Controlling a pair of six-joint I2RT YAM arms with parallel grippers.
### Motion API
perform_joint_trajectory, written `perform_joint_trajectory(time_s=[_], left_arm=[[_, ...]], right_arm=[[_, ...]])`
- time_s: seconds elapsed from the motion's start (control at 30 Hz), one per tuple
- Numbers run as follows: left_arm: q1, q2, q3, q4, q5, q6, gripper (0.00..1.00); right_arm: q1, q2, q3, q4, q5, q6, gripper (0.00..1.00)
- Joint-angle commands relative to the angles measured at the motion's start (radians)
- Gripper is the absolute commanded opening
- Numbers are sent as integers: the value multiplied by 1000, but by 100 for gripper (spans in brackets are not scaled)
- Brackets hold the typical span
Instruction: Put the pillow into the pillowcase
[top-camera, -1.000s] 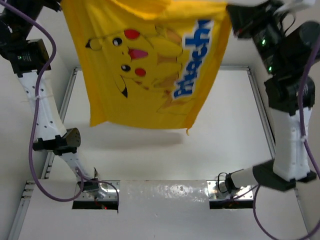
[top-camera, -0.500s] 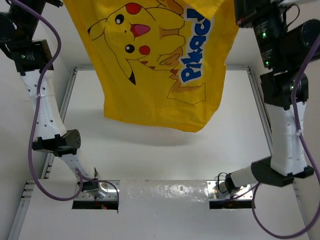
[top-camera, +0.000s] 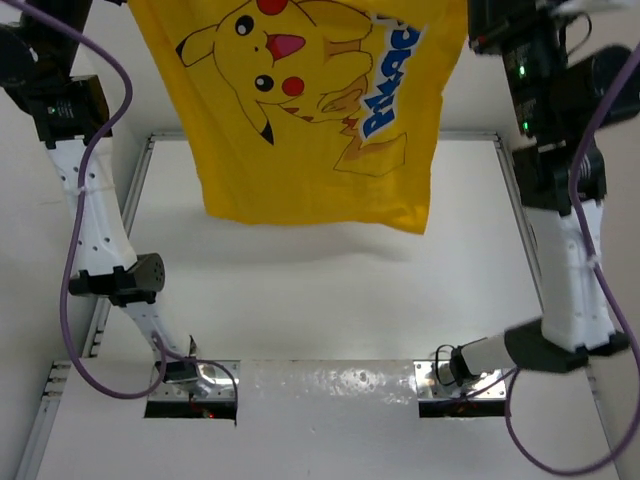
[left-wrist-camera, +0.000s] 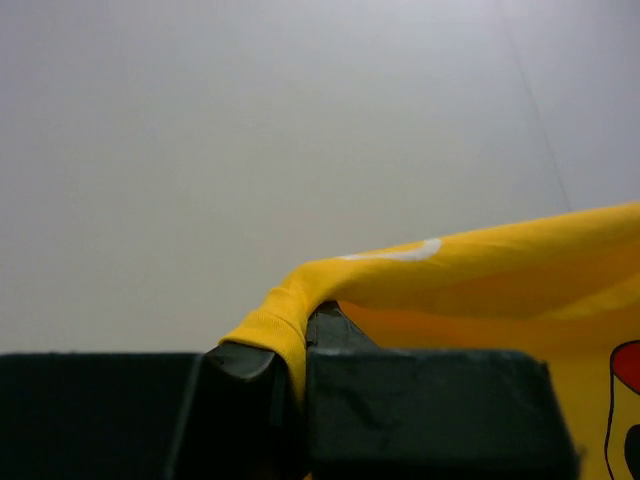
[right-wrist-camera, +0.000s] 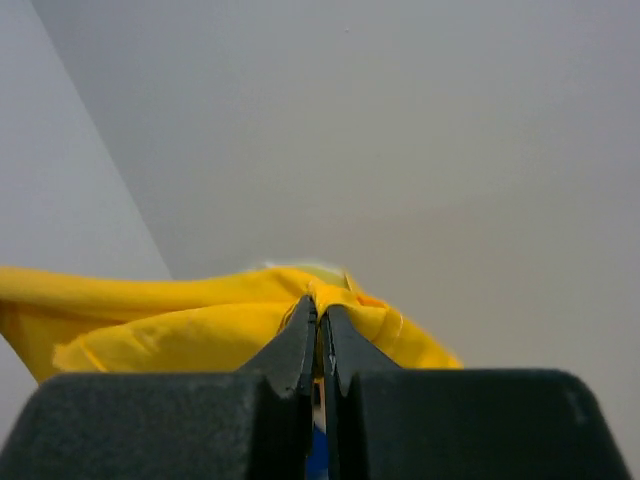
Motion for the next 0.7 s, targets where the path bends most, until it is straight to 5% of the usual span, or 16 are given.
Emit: perform_joint_trajectory(time_s=[0.0,0.1,0.13,0.2,0.27,0.3,0.33,0.4,0.43,0.5,0.53,0.57,0.63,0.67], left_arm=[[16,-94,104,223,33,-51,0],[-63,-147,-90,-71,183,0,0],[-85,-179,-323,-119,143,52,0],[-121,-216,-516,-257,53,217,0],[-126,-118,-470,-346,26,234,0],[-125,-51,-231,-424,-28,209,0],[-123,27,-71,-442,-52,182,0],[-111,152,149,-270,-81,70,0],[-111,126,100,-162,-96,54,0],[-120,-53,-182,153,-133,62,0],[-123,-69,-164,166,-139,80,0],[-123,-15,-15,76,-126,100,0],[-123,20,23,31,-113,131,0],[-123,-15,-90,76,-113,143,0]], right_arm=[[-9,-335,-392,431,61,26,0],[-10,-423,-611,263,161,13,0],[-9,-408,-696,201,160,22,0],[-9,-371,-713,134,97,52,0],[-9,-266,-548,62,77,8,0],[-9,-214,-442,15,97,-19,0],[-10,-84,-159,-5,98,-47,0],[-9,51,154,17,95,-81,0],[-9,87,280,66,98,-79,0],[-9,-19,126,225,109,-82,0],[-9,-96,-135,434,138,-90,0],[-10,-176,-198,486,153,-107,0],[-9,-157,-138,426,169,-142,0],[-9,-102,-96,392,164,-174,0]])
